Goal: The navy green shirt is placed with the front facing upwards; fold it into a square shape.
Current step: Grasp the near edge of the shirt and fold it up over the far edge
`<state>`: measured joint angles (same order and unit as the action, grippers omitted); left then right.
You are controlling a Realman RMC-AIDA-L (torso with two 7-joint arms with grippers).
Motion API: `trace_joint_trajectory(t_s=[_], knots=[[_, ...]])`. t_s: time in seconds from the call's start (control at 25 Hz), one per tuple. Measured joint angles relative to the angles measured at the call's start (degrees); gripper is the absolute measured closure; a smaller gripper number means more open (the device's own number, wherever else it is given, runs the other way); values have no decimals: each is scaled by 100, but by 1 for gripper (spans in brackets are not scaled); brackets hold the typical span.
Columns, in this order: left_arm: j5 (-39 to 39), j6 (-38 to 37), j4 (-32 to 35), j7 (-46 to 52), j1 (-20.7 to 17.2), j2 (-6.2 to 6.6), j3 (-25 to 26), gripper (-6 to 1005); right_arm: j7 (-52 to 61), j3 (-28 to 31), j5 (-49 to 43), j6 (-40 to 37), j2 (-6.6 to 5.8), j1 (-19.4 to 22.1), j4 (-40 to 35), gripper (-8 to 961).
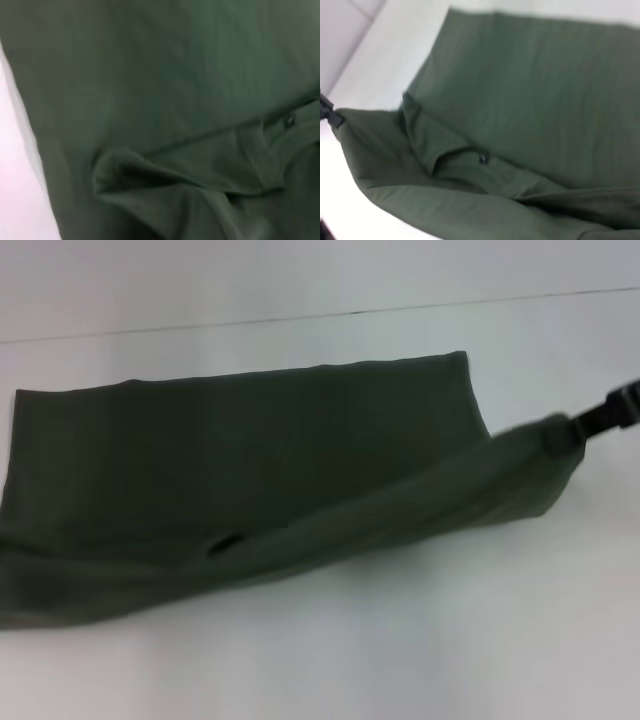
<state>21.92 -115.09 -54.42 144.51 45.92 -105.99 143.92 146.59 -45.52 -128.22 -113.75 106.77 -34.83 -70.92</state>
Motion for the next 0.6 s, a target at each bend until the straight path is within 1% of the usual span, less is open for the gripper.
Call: trace_joint_trajectory(t_s=[0.08, 0.16, 0.28, 0.48, 0.6], knots=[[-3, 44, -45, 42, 80, 37, 64, 941, -27, 176, -4, 3, -21, -83, 0, 890], [-8, 67, -119, 76, 131, 46, 78, 943, -59, 264, -5, 8, -29, -133, 0, 890], [7, 130, -363, 119, 141, 11, 160, 942, -89, 380, -3, 32, -24, -175, 0, 891], [313, 278, -775, 194, 87, -59, 472, 937, -119, 829, 62, 98, -24, -211, -17, 891], [424, 313, -779, 222, 59, -75, 476, 934, -147, 937, 55, 118, -25, -195, 2, 891]])
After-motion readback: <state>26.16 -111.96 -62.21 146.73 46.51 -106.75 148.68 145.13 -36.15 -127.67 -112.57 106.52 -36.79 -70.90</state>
